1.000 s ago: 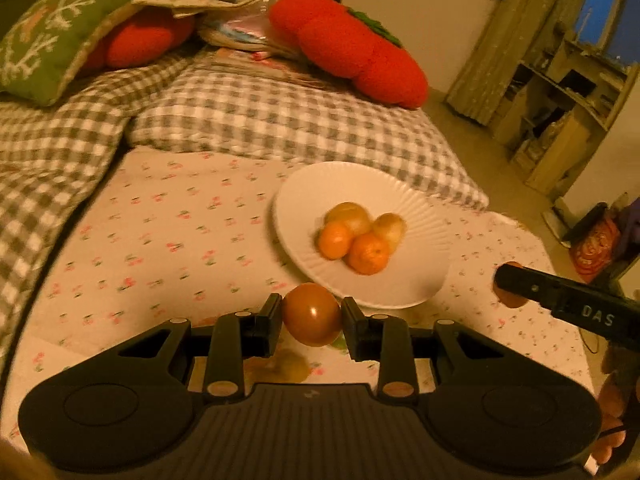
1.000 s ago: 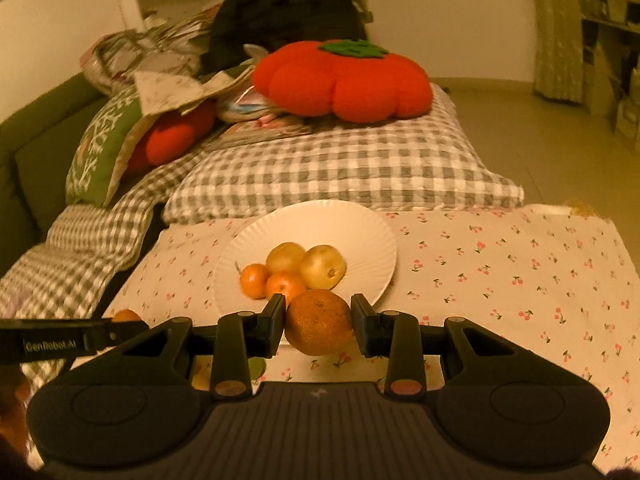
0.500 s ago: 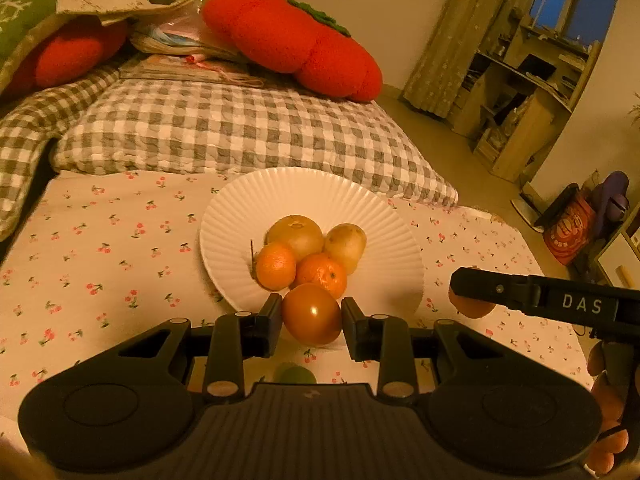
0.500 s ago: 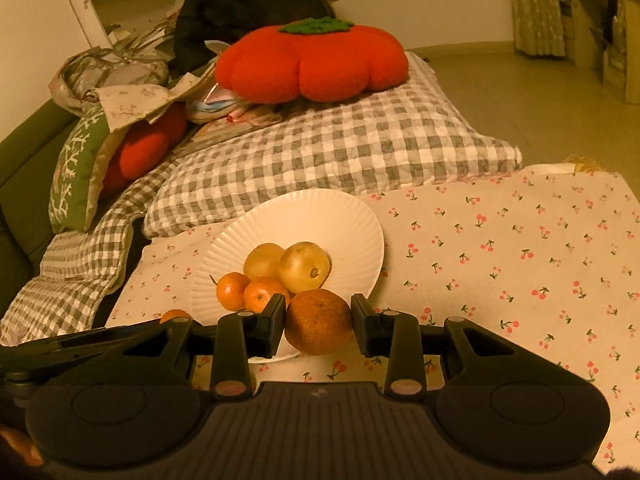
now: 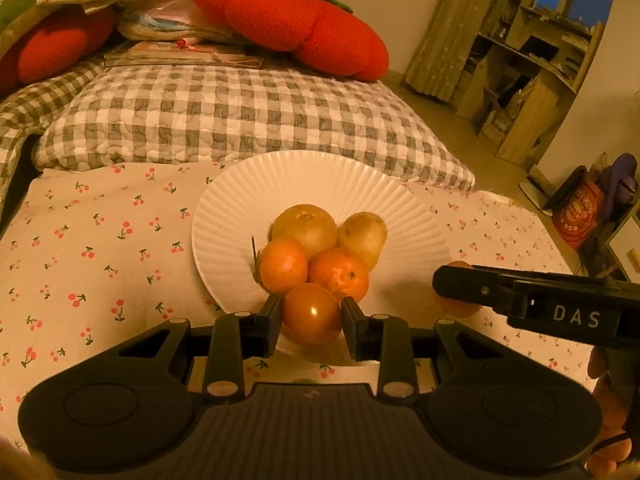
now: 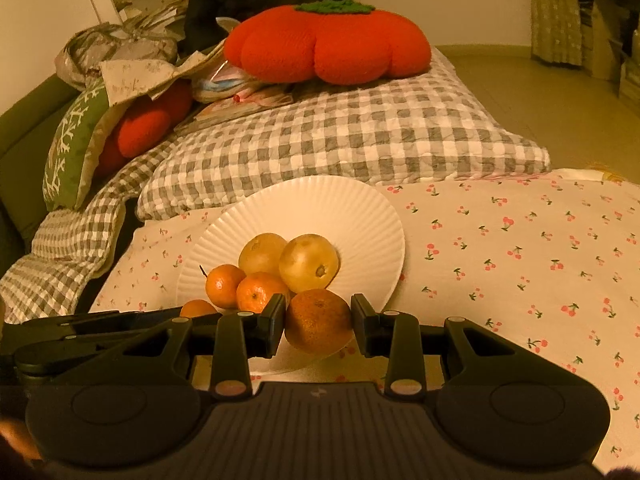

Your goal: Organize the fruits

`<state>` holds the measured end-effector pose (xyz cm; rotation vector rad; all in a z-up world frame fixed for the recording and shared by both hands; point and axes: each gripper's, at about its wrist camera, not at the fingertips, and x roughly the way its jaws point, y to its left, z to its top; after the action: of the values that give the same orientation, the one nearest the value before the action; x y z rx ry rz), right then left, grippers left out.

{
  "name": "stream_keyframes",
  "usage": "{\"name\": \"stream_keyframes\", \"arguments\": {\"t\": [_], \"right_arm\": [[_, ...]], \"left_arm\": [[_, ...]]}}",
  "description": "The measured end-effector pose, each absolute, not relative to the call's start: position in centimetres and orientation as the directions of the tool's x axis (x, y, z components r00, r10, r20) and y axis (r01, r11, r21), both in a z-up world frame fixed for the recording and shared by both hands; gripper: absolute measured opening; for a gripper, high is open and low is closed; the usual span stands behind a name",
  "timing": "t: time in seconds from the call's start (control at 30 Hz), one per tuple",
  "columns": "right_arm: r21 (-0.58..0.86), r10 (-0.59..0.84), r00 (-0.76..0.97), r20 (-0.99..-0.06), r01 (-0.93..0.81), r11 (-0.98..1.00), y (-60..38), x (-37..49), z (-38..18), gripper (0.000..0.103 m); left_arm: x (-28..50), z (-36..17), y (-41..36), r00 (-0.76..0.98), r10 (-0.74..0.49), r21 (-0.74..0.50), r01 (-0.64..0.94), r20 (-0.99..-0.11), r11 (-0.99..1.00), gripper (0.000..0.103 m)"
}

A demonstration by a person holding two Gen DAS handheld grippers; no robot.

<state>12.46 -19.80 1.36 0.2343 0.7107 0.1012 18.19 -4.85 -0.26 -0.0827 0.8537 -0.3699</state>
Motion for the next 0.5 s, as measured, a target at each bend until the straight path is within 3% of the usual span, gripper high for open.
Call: {"name": "stream_keyframes", "arguments": {"t": [0.5], "right_arm": [[0.276,0.17,0.761,-0.626,0.012,0.961,-20.0,12.2,1.7,0.035]], "left_arm": [[17.7,0.6,-4.4,0.605,-0.364,-0.236,0.283,-0.708,0.93,0.022]]}}
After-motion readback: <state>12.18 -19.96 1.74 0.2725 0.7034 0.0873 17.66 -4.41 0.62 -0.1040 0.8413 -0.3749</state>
